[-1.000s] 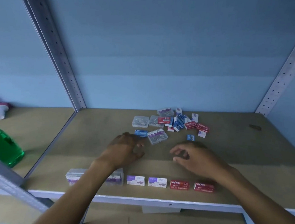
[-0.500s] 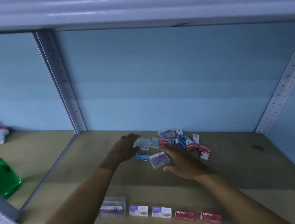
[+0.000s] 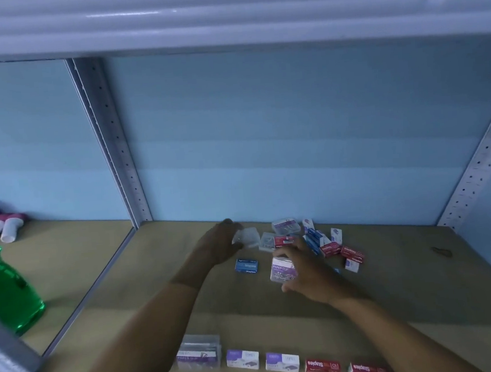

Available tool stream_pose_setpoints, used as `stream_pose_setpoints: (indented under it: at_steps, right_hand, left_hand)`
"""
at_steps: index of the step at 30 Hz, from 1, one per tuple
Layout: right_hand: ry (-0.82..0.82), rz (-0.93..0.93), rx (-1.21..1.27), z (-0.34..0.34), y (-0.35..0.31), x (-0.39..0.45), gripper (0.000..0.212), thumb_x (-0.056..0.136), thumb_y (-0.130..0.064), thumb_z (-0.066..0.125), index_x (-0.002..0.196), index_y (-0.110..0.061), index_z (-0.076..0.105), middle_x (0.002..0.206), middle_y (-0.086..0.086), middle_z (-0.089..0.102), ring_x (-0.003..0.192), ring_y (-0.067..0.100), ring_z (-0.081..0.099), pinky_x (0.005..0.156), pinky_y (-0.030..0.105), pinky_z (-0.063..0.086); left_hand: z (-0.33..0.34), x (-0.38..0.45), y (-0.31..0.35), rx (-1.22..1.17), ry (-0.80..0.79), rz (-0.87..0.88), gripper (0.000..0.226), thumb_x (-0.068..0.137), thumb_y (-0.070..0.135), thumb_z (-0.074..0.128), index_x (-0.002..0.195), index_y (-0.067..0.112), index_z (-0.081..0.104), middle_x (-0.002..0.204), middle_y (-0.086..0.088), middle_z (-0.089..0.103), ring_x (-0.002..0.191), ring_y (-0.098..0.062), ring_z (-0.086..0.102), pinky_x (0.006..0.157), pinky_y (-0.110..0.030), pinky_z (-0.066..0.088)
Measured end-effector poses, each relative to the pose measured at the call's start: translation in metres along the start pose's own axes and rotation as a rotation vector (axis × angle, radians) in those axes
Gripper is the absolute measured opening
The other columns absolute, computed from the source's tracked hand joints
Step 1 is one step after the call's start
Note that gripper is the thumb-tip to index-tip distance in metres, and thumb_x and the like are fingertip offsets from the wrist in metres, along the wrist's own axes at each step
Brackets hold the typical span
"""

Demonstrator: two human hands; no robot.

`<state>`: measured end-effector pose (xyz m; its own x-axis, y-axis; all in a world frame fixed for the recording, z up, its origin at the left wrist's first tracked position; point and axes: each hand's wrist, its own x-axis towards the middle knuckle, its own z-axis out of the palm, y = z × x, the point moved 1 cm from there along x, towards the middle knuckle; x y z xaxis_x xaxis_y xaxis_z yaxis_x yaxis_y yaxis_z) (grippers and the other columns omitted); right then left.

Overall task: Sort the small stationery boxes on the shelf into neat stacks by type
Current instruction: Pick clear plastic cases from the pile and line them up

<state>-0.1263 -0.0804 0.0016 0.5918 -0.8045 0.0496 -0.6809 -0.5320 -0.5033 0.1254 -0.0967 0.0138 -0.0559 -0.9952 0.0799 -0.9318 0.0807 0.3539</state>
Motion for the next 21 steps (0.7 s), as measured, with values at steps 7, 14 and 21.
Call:
stream_pose_setpoints:
  at_steps: [7,14,21]
  right_hand:
    - [-0.023,0.039,0.152,-0.019,0.013,-0.035,0.059,0.071,-0.032,0.088,0.113,-0.052,0.051,0.112,-0.023,0.055,0.102,-0.003,0.058,0.078,0.020,0.054]
    - [-0.127,0.125,0.083,-0.022,0.024,-0.072,0.048,0.083,-0.038,0.074,0.114,-0.064,0.048,0.105,-0.033,0.057,0.093,-0.006,0.061,0.072,0.018,0.050]
    - [-0.162,0.145,0.115,-0.015,0.026,-0.091,0.039,0.083,-0.037,0.077,0.108,-0.058,0.056,0.104,-0.030,0.064,0.091,-0.011,0.063,0.071,0.015,0.054]
  left_hand:
    - [-0.046,-0.031,0.036,-0.190,-0.224,-0.001,0.036,0.098,0.047,0.042,0.089,0.026,0.070,0.088,0.008,0.070,0.082,-0.013,0.063,0.070,-0.024,0.046]
    - [-0.024,-0.089,0.054,-0.374,-0.537,-0.072,0.052,0.096,0.064,0.032,0.108,0.027,0.066,0.113,-0.015,0.066,0.088,-0.017,0.056,0.080,-0.031,0.045]
    - [0.015,-0.109,0.052,-0.387,-0.486,-0.108,0.050,0.095,0.068,0.029,0.131,0.042,0.053,0.144,0.008,0.052,0.126,-0.012,0.050,0.107,-0.032,0.036]
